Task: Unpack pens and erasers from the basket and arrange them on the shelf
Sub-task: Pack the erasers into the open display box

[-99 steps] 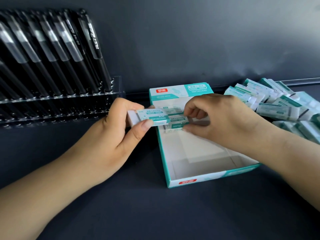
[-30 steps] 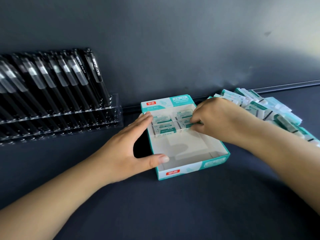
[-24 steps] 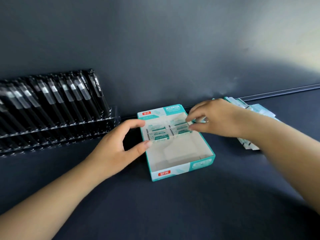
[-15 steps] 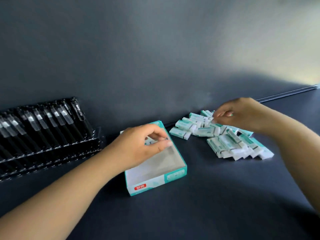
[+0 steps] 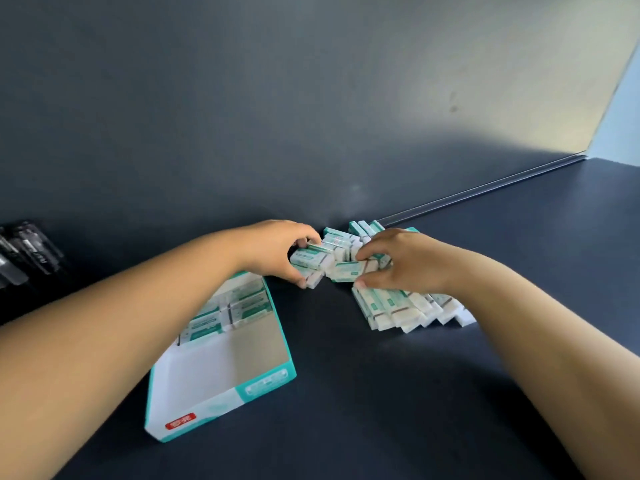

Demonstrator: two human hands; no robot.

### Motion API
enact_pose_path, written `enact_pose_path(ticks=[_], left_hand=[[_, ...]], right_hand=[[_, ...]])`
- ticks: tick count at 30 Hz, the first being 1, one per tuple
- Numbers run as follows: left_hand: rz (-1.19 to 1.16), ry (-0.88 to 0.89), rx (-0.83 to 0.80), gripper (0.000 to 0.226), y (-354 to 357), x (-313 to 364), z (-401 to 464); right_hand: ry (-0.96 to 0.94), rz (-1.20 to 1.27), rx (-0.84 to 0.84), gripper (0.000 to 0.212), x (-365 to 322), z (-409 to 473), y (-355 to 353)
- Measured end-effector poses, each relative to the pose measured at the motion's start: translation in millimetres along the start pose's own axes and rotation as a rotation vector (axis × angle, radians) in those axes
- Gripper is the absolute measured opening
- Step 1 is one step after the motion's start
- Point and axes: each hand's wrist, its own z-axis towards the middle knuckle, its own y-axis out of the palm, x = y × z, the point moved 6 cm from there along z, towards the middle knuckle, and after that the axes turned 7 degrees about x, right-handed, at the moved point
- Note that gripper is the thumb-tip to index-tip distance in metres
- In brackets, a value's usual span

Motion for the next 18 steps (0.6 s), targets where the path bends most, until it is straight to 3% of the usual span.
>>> enact_pose_path(ticks=[7,18], left_hand=[[0.007,0.018,0.025,0.040,7,-5,-8],[0.056,-0.064,-0.065,0.030,11,-6,-11]], right_hand=[[0.007,-0.004,-0.017,0.048,0,0,-2],[0.080,0.033,-0.042,0.049,6,-3,2]])
